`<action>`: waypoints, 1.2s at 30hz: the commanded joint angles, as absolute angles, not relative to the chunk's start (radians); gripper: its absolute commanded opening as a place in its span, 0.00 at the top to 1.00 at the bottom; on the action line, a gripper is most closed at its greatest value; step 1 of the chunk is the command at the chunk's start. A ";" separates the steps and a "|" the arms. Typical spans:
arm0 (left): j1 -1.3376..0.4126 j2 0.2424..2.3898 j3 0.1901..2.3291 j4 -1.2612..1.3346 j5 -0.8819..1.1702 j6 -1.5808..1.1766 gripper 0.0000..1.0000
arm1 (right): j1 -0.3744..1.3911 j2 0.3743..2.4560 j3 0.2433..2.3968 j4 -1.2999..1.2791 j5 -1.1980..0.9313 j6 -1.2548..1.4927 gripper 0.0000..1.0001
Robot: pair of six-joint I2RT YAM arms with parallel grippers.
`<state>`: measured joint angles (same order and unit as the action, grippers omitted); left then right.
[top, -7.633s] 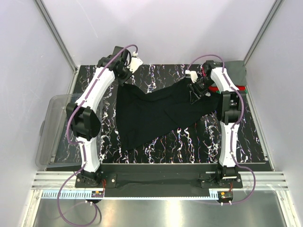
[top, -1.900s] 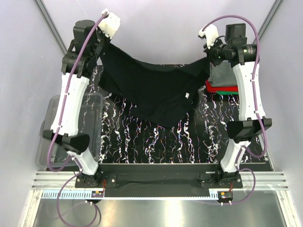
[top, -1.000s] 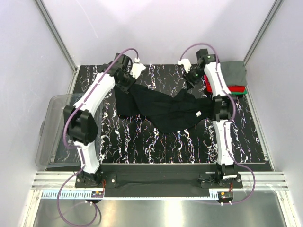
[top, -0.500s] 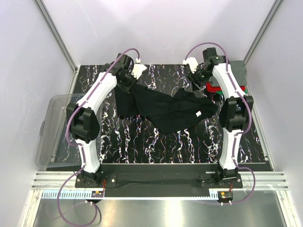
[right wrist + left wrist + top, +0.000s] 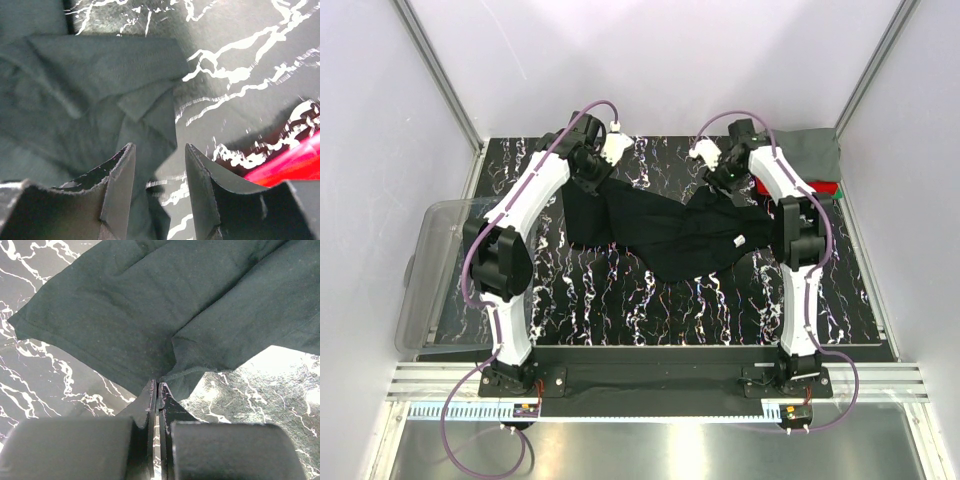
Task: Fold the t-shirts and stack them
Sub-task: Flatten the tshirt out
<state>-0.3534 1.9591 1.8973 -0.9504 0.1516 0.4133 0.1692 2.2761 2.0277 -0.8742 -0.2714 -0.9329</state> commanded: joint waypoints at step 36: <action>-0.359 1.979 1.927 -0.936 0.121 0.417 1.00 | 0.084 2.568 2.598 -0.869 -0.256 -0.718 0.47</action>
